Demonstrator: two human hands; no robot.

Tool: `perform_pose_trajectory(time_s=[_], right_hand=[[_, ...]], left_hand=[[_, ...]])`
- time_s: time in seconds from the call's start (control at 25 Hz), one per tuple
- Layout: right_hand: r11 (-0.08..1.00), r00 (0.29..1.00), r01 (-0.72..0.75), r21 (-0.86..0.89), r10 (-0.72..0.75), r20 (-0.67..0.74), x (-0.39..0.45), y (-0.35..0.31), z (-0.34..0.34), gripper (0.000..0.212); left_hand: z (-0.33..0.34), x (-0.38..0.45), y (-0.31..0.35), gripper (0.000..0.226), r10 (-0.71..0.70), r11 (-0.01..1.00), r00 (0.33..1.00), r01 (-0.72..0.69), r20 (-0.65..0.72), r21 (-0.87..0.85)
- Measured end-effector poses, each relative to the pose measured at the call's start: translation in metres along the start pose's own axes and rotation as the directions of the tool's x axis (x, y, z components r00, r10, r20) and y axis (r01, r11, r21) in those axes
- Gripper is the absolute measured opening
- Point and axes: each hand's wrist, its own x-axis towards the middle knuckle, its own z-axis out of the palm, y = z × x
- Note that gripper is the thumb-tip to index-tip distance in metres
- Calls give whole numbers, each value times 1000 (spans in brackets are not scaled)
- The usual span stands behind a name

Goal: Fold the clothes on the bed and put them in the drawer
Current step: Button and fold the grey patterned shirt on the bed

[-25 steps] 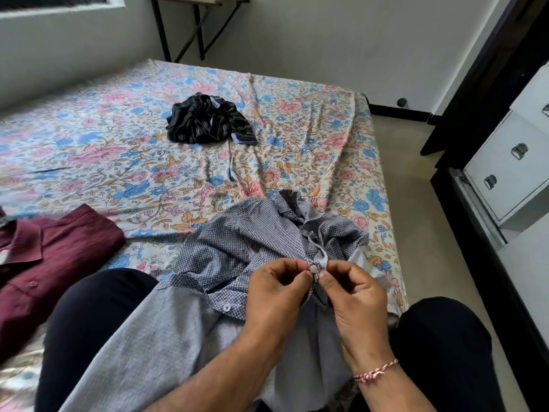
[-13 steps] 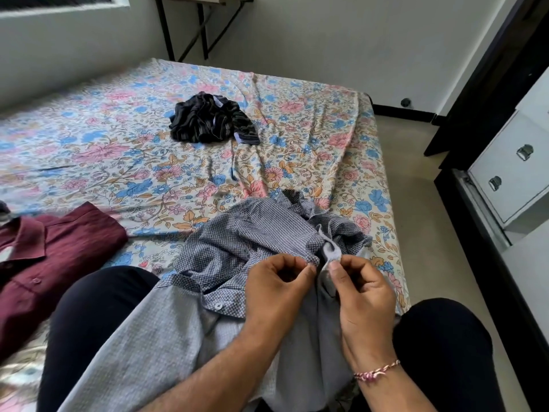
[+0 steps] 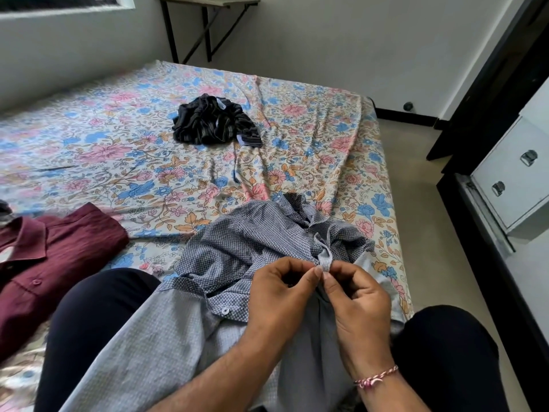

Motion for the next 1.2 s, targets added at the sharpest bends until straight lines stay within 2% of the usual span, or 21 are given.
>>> perform_pose_trajectory(time_s=[0.08, 0.16, 0.2, 0.28, 0.6, 0.72, 0.88, 0.96, 1.08, 1.2], right_hand=[[999, 1000, -18, 37, 17, 13, 0, -1, -1, 39], [999, 1000, -13, 29, 12, 26, 1, -1, -2, 17], [1000, 1000, -12, 23, 11, 28, 2, 1, -3, 13], [1000, 1000, -17, 5, 17, 24, 2, 2, -4, 20], [986, 991, 103, -130, -90, 96, 4, -2, -5, 21], [989, 994, 83, -123, -73, 86, 6, 3, -5, 28], [990, 991, 83, -116, -70, 113, 8, 3, -6, 27], [965, 976, 169, -202, -135, 171, 11, 1, -7, 31], [820, 910, 405, -404, -319, 266, 14, 0, -9, 31], [728, 876, 480, -489, -378, 299, 13, 0, -5, 24]], left_hand=[[0, 0, 2, 10, 19, 999, 1000, -19, -13, 36], [0, 0, 2, 9, 27, 998, 999, -25, -26, 62], [0, 0, 2, 9, 27, 997, 999, -24, -33, 68], [0, 1, 0, 9, 32, 995, 999, -28, -43, 92], [-3, 6, -5, 11, 47, 988, 996, -34, -82, 153], [-3, 7, -6, 13, 43, 989, 996, -31, -77, 144], [-4, 6, -3, 12, 89, 976, 994, -73, -68, 205], [-6, 9, -4, 13, 74, 974, 995, -59, -62, 218], [-6, 11, -3, 16, -1, 985, 998, 12, -63, 173], [-6, 8, -1, 16, -42, 990, 998, 48, -44, 132]])
